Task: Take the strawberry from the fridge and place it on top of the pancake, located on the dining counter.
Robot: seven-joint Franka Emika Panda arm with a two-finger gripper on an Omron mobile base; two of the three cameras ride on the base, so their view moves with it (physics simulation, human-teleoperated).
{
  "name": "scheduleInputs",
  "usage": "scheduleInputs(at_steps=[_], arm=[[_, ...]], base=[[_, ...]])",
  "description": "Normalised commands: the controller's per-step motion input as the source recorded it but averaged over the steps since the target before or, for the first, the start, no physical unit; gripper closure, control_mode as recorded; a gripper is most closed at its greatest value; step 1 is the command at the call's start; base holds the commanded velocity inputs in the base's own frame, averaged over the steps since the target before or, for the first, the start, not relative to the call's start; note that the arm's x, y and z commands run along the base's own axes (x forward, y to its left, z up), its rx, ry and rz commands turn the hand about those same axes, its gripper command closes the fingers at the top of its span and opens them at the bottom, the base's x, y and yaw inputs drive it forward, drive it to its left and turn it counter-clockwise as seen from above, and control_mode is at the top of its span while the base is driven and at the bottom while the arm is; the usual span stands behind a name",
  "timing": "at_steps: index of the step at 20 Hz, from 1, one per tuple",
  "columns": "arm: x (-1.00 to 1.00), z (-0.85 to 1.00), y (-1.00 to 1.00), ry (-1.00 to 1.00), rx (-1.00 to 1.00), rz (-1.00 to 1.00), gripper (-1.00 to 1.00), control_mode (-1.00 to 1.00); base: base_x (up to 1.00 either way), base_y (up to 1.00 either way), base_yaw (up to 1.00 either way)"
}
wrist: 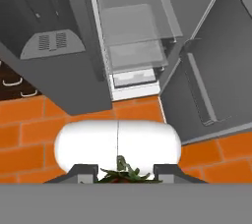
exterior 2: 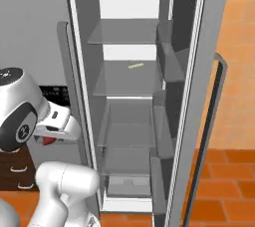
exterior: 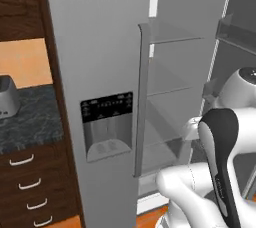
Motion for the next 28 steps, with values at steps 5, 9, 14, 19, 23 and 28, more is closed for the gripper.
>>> scheduleInputs(at_steps=[5,9,14,19,23,28], arm=[[0.00,0.00,0.00,0.00,0.00,0.00,1.00,1.00],[0.00,0.00,0.00,0.00,0.00,0.00,1.00,1.00],[0.00,0.00,0.00,0.00,0.00,0.00,1.00,1.00],[0.00,0.00,0.00,0.00,0.00,0.00,1.00,1.00],[0.00,0.00,0.00,0.00,0.00,0.00,1.00,1.00],[0.00,0.00,0.00,0.00,0.00,0.00,1.00,1.00]], base=[[-0.60,0.33,-0.71],[-0.56,0.10,-0.80],[-0.29,-0.10,-0.82],[-0.09,-0.39,-0.76],[0.00,-0.56,-0.64],[0.34,-0.35,-0.45]])
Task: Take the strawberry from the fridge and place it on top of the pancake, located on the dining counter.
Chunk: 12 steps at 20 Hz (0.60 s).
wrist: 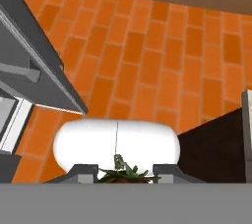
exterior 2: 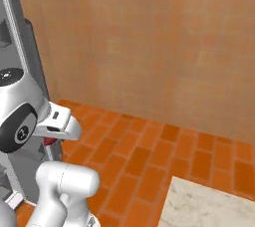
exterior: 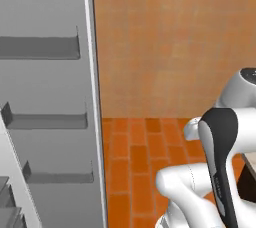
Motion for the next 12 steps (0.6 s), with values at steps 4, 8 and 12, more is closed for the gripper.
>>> scheduleInputs(at_steps=[4,8,12], arm=[[0.00,0.00,0.00,0.00,0.00,0.00,1.00,1.00],[0.00,0.00,0.00,0.00,0.00,0.00,1.00,1.00],[0.00,0.00,0.00,0.00,0.00,0.00,1.00,1.00]], base=[[0.58,-0.08,-0.27],[0.74,-0.27,-0.26],[0.68,-0.11,-0.48]])
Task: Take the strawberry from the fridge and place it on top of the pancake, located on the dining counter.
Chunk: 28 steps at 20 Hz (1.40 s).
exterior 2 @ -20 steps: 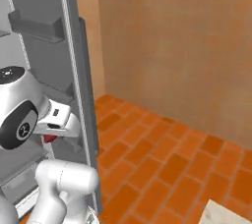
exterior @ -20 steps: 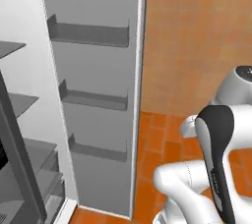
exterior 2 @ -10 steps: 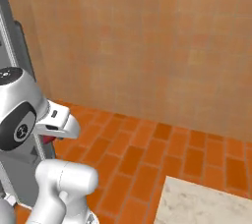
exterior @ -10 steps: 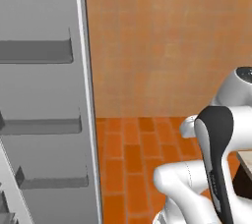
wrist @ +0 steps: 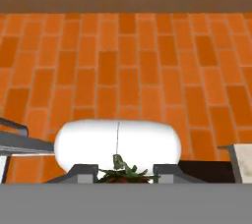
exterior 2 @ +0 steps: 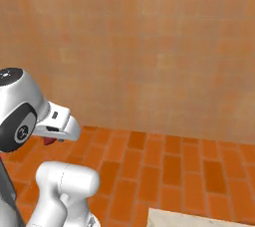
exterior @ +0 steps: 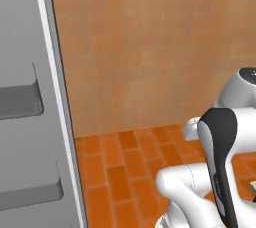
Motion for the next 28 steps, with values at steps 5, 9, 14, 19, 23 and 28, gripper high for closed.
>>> scheduleInputs(at_steps=[5,9,14,19,23,28], arm=[[0.00,0.00,0.00,0.00,0.00,0.00,1.00,1.00],[0.00,0.00,0.00,0.00,0.00,0.00,1.00,1.00],[0.00,0.00,0.00,0.00,0.00,0.00,1.00,1.00],[0.00,0.00,0.00,0.00,0.00,0.00,1.00,1.00],[0.00,0.00,0.00,0.00,0.00,0.00,1.00,1.00],[0.00,0.00,0.00,0.00,0.00,0.00,1.00,1.00]], base=[[0.91,-0.05,-0.39],[0.99,-0.17,-0.01],[1.00,-0.08,0.00],[0.94,-0.18,0.00],[0.94,-0.23,-0.01],[0.70,-0.38,-0.26]])
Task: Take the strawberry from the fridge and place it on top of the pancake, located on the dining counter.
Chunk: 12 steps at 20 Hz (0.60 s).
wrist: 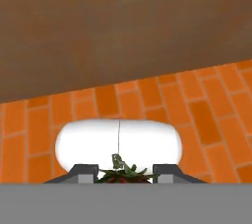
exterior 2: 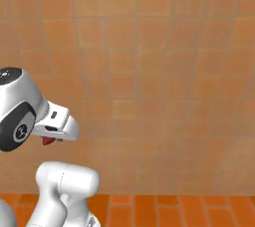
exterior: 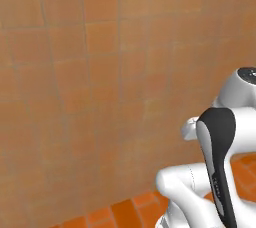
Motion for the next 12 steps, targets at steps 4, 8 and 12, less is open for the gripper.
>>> scheduleInputs(at_steps=[4,8,12], arm=[[0.00,0.00,0.00,0.00,0.00,0.00,1.00,1.00],[0.00,0.00,0.00,0.00,0.00,0.00,1.00,1.00],[0.00,0.00,0.00,0.00,0.00,0.00,1.00,1.00]], base=[[0.63,-0.33,-0.49],[0.69,-0.37,-0.60],[0.70,-0.28,-0.66]])
